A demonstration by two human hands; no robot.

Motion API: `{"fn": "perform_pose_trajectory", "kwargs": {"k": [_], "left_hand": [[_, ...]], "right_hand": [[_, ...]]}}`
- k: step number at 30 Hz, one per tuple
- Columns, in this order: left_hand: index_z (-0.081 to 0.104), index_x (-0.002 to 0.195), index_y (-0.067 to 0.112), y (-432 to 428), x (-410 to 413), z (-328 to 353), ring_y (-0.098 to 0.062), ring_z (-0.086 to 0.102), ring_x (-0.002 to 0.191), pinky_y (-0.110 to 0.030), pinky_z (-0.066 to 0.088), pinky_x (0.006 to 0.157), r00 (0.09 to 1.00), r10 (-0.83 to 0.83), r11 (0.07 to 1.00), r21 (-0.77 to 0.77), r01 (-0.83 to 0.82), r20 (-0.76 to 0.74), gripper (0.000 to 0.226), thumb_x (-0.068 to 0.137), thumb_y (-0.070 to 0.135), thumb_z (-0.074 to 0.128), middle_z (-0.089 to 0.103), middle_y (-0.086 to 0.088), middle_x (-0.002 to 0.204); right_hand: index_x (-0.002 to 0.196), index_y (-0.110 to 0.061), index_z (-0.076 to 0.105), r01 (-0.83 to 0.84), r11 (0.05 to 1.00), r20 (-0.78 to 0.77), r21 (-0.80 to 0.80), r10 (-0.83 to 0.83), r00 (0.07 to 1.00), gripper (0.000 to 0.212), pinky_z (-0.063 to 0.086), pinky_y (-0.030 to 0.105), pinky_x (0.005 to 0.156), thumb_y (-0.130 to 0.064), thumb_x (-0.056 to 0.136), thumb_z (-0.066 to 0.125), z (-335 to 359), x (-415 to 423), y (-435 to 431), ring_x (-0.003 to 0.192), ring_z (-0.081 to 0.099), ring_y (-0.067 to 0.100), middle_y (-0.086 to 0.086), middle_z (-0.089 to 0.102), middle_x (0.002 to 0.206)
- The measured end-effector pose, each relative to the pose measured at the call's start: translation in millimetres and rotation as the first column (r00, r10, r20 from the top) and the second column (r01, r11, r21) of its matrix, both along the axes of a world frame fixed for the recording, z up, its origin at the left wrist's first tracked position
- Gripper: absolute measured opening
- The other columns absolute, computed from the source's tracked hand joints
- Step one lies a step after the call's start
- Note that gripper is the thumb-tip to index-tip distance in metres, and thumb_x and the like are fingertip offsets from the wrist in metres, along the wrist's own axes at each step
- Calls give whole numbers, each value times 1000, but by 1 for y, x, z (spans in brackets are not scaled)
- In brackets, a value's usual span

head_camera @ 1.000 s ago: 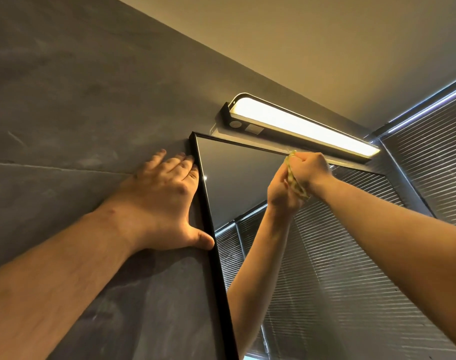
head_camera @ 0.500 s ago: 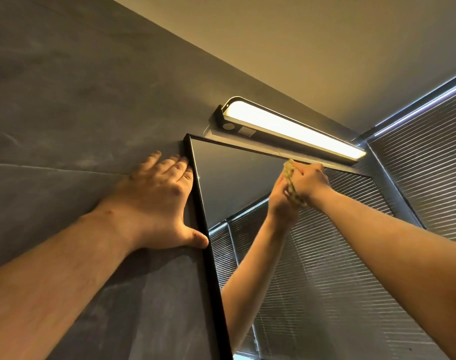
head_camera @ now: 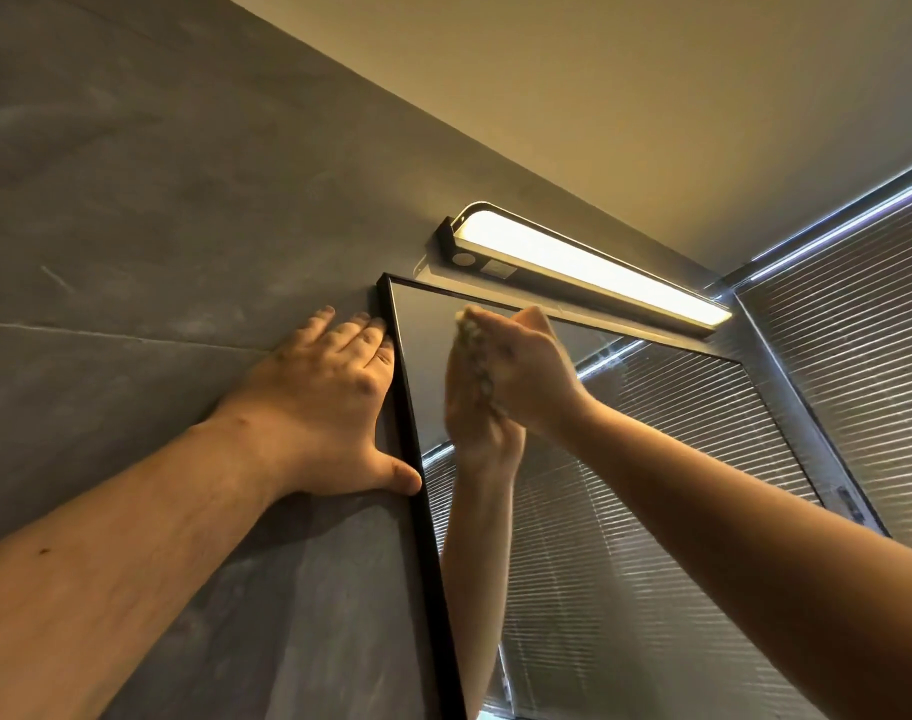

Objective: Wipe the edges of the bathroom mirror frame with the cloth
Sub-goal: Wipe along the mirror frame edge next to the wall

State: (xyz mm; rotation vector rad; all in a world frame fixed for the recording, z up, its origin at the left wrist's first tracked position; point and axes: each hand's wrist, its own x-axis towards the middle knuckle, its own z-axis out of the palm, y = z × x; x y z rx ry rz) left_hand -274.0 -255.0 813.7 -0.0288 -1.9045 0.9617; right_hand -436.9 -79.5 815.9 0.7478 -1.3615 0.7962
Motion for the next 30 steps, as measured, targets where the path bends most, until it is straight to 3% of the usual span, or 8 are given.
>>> {"fn": "perform_pose_trajectory", "kwargs": {"k": [5, 8, 11, 13, 15, 19, 26, 30], "left_hand": [[7, 154, 8, 0, 1, 0, -22, 0, 151, -42, -2, 123, 1000, -2, 1000, -1, 2, 7, 135, 57, 98, 35, 5, -8, 163], [6, 154, 8, -1, 2, 0, -22, 0, 151, -42, -3, 122, 1000, -14, 1000, 1, 14, 12, 134, 58, 97, 36, 5, -9, 163], [7, 154, 7, -2, 2, 0, -23, 0, 151, -43, -1, 123, 1000, -17, 1000, 0, 17, 19, 134, 59, 97, 37, 5, -10, 163], [8, 154, 7, -1, 1, 0, -23, 1, 151, -43, -1, 123, 1000, -21, 1000, 1, 21, 19, 134, 59, 96, 38, 6, -10, 163], [9, 154, 7, -1, 1, 1, -23, 2, 151, -43, -1, 123, 999, -28, 1000, -1, 28, 17, 134, 58, 96, 40, 7, -11, 163], [11, 154, 6, -2, 1, 1, -24, 5, 151, -43, 2, 123, 999, -40, 999, -2, 40, 9, 136, 57, 97, 40, 10, -11, 163], [12, 153, 7, 0, 3, 0, -23, 7, 150, -42, 2, 123, 999, -46, 999, -2, 46, 15, 135, 57, 96, 42, 12, -10, 163], [13, 153, 6, 0, 5, 0, -24, 8, 150, -43, 4, 123, 999, -44, 999, -5, 45, 19, 135, 57, 96, 42, 13, -11, 162]], "right_hand": [[131, -25, 61, 11, 1000, -26, -13, -11, 1000, 32, 47, 24, 78, -22, 102, 47, 7, 6, -4, 91, 48, 16, 6, 49, 105], [91, -33, 59, 20, 994, 104, -108, -9, 995, 25, 52, 44, 68, -34, 94, 34, 16, -16, 22, 74, 55, 31, 15, 55, 89], [115, -29, 60, 171, 975, 327, -142, -117, 938, 34, 50, 52, 93, -39, 97, 33, 11, -29, 45, 100, 57, 43, 21, 49, 117], [115, -28, 59, 199, 968, 394, -155, -124, 911, 37, 46, 52, 102, -43, 95, 32, 8, -30, 49, 108, 53, 44, 16, 40, 122], [110, -28, 59, 191, 973, 383, -132, -128, 915, 28, 44, 52, 102, -38, 98, 35, 6, -22, 45, 109, 49, 42, 12, 34, 120], [139, -20, 50, 93, 988, 274, -127, -55, 960, 42, 48, 50, 99, -23, 97, 50, -1, -9, 40, 113, 52, 39, 16, 39, 129], [123, -7, 58, -37, 968, 117, -246, 67, 991, 32, 42, 14, 71, -10, 91, 62, -23, 13, 50, 99, 54, 19, 13, 54, 120], [120, -9, 60, -56, 970, 58, -235, 72, 996, 29, 50, 21, 80, -10, 91, 64, -30, 26, 48, 101, 57, 19, 6, 58, 117]]}}
